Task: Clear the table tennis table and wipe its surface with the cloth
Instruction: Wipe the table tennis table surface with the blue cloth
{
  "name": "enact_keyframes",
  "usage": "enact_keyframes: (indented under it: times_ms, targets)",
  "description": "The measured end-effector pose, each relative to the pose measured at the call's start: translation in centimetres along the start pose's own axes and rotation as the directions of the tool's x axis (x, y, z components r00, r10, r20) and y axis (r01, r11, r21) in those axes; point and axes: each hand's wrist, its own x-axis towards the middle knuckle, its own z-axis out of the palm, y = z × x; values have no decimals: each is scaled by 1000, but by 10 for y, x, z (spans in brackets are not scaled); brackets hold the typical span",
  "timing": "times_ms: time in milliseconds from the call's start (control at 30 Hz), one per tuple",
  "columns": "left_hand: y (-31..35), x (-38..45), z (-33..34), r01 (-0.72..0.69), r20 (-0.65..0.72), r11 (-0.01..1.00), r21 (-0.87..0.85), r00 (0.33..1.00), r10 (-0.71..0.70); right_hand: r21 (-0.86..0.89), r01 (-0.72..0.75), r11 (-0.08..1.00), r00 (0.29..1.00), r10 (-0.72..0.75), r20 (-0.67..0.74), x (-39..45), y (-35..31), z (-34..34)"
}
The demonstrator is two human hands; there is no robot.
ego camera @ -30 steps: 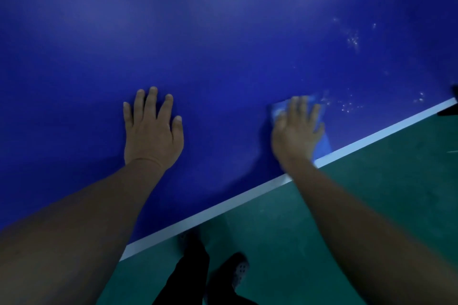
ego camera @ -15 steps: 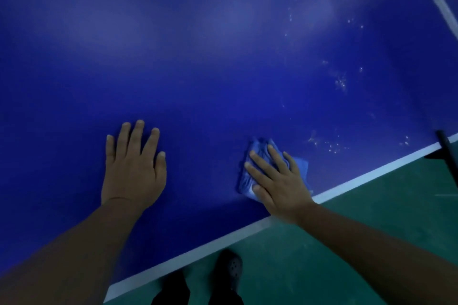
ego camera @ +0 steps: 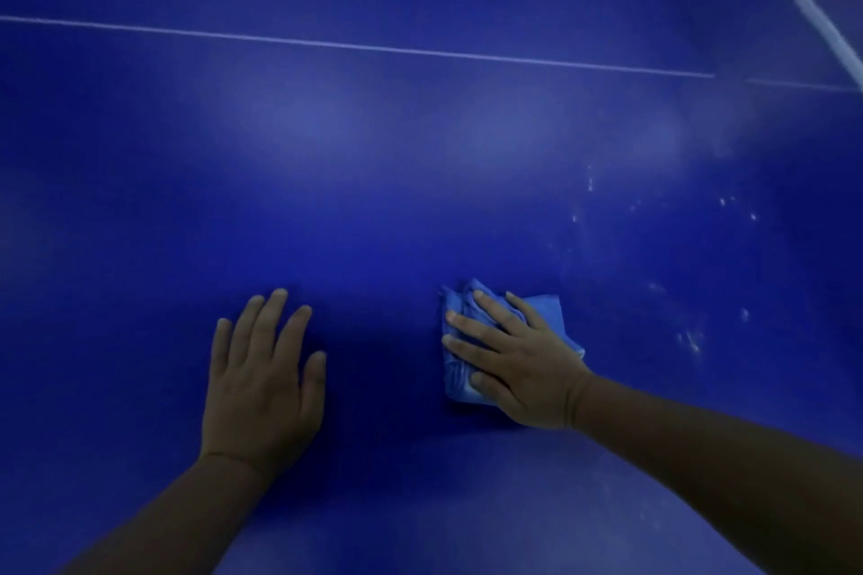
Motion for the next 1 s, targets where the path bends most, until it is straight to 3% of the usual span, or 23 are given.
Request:
enact_keyframes:
  times_ms: [133,300,467,600,700,733,867,900,1000]
  targets:
    - [40,76,22,100,-85,995,-26,991,-102,11,79,997,995,-78,-65,64,46,-10]
    - [62,138,39,295,-94,953,-66,949,-300,31,33,999,994,-30,-106,142,100,-23]
    - [63,145,50,223,-72,975,7,972,-222,28,-39,999,997,41,-72,208,176,-45]
    - [62,149,50,250,-30,968,7,968,-250,43,-183,982,979,186,-81,243,234,-57]
    - [60,149,51,242,-14,970,20,970,-242,34,-370,929,924,371,-90,263,230,-62]
    - [60,149,50,241,-19,970,16,970,-241,15,-362,932,925,361,-117,265,214,-60]
    - [63,154,47,246,-31,969,16,969,-245,-39,13,999,992,-18,-126,245,168,-39]
    - [63,154,47,242,-26,970,28,970,-241,-32,4,999,993,-8,-115,245,181,-41]
    - [64,153,46,244,4,969,42,970,-244,17,-371,928,916,369,-160,244,236,-52]
